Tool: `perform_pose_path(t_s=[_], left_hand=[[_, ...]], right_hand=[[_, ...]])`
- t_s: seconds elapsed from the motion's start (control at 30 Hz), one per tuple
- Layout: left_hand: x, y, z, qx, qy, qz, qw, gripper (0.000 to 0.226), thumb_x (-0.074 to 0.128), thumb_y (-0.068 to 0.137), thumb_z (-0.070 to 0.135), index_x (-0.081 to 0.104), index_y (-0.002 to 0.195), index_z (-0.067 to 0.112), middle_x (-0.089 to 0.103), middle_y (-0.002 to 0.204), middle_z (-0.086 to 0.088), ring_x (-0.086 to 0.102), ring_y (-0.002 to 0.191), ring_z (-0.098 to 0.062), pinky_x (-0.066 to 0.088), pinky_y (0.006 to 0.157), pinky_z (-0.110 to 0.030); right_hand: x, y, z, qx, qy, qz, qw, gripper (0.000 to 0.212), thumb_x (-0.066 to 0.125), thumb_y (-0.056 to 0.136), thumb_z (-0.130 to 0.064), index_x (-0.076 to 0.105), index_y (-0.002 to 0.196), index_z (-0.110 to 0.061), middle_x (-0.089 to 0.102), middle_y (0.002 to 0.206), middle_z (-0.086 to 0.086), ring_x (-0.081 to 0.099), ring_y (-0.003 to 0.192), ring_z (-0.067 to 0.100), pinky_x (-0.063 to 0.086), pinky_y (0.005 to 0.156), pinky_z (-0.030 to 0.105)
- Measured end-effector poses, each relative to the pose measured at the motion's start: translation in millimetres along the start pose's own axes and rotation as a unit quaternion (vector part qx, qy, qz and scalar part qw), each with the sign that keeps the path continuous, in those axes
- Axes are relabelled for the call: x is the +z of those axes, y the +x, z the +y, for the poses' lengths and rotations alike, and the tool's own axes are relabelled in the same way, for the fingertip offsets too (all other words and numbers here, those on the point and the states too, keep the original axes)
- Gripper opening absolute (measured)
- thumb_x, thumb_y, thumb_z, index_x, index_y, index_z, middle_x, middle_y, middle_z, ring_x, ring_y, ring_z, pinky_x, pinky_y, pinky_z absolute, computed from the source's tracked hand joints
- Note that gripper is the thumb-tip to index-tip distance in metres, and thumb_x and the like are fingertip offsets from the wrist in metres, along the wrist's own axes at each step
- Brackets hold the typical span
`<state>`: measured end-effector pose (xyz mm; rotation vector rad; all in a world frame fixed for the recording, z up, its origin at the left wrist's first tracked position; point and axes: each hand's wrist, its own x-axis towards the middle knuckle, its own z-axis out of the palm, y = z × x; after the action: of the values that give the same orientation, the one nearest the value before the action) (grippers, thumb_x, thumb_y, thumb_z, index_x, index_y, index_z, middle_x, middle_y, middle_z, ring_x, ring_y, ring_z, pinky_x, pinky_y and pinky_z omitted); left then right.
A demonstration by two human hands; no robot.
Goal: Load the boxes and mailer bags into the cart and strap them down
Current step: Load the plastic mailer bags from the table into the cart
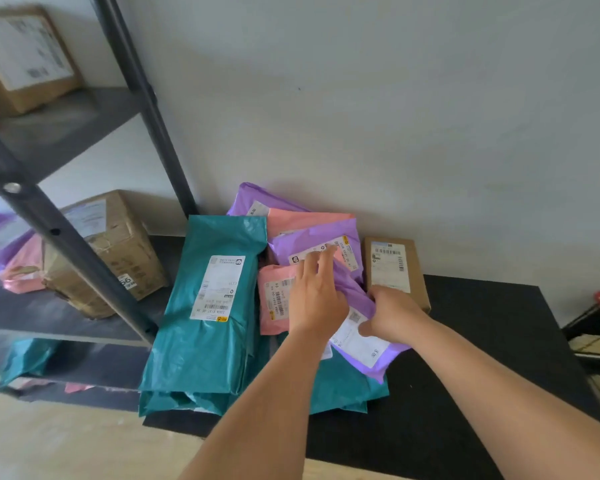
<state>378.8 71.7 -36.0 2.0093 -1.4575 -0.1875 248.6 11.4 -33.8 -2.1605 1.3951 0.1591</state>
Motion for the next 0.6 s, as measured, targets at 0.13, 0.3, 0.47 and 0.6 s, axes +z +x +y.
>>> perform_pose_path(t_s=[0.13,0.3,0.47,0.6], left_hand=[[13,-1,29,0.044,-0.005,-0.008,0.999,0.068,0.051,0.075,0.004,0.038,0.140,0.020,0.044,0.132,-0.003,0.043,0.117,-0.025,0.049,0.081,-0.038],[46,-10,83,0.005,-0.052,-0.009,0.999,0.061,0.060,0.082,0.013,0.039,0.140,0.017,0.045,0.132,-0.004,0.041,0.125,-0.026,0.040,0.101,-0.040],[95,-36,150,-0.020,-0.074,-0.065,0.995,0.062,0.063,0.085,0.023,0.036,0.140,0.019,0.038,0.140,-0.004,0.039,0.129,-0.025,0.039,0.099,-0.036],[141,-64,211,-0.043,-0.112,-0.128,0.985,0.063,0.064,0.089,0.031,0.033,0.142,0.020,0.039,0.138,-0.002,0.051,0.120,-0.023,0.045,0.087,-0.029]], right_hand=[[-11,-18,34,0.020,0.062,0.016,0.998,0.040,0.076,0.081,-0.027,0.047,0.110,-0.027,0.061,0.101,-0.005,0.060,0.086,0.009,0.052,0.066,0.023],[-34,-51,94,0.073,0.159,0.074,0.982,0.040,0.076,0.076,-0.027,0.044,0.100,-0.023,0.058,0.089,-0.004,0.060,0.077,0.010,0.045,0.056,0.024],[-49,-99,170,0.141,0.259,0.156,0.943,0.040,0.070,0.077,-0.026,0.045,0.107,-0.017,0.058,0.092,0.001,0.059,0.078,0.013,0.051,0.064,0.030],[-55,-147,236,0.197,0.306,0.210,0.908,0.051,0.071,0.080,-0.024,0.044,0.121,-0.013,0.057,0.095,0.002,0.058,0.082,0.015,0.053,0.070,0.031]])
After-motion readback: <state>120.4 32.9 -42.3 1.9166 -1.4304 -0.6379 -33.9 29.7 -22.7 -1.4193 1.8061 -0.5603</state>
